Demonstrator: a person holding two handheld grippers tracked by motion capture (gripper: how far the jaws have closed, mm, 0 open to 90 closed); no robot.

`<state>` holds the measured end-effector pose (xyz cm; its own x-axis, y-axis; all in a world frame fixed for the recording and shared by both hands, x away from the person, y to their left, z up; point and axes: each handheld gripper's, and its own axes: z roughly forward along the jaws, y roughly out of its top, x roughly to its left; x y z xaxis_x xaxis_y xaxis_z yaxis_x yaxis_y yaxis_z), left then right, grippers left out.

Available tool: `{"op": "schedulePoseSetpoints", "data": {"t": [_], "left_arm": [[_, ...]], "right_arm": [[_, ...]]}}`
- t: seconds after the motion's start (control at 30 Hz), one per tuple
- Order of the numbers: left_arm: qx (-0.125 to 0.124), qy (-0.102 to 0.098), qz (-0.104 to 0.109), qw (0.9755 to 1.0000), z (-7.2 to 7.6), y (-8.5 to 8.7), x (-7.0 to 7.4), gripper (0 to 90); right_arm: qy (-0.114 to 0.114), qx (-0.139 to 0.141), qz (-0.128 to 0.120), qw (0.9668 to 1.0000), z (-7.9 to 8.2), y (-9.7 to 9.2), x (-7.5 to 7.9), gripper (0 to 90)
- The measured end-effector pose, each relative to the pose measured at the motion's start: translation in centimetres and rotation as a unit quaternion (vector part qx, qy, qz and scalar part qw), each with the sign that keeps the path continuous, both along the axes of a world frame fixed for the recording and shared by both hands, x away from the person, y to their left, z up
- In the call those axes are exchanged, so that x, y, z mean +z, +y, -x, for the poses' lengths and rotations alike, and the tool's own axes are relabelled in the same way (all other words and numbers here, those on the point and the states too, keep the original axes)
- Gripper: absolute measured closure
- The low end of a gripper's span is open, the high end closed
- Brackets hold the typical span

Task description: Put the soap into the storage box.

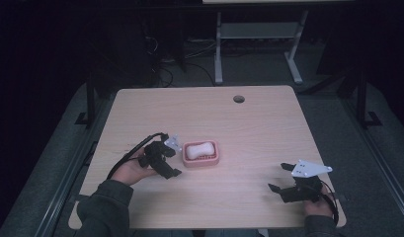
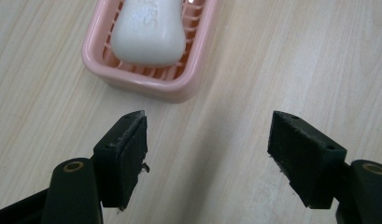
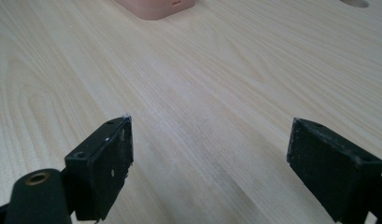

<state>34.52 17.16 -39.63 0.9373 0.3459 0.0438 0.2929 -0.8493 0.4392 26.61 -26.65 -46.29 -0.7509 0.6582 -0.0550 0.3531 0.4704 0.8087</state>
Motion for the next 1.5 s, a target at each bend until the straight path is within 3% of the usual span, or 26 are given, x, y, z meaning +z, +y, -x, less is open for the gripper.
{"op": "schedulePoseSetpoints", "data": {"t": [1.5], "left_arm": [[0.024,0.002,-0.008,0.9997,4.3,4.8,-2.4,26.2]], "right_arm": [[0.000,-0.005,0.009,0.9999,0.1,0.0,0.0,13.8]]}}
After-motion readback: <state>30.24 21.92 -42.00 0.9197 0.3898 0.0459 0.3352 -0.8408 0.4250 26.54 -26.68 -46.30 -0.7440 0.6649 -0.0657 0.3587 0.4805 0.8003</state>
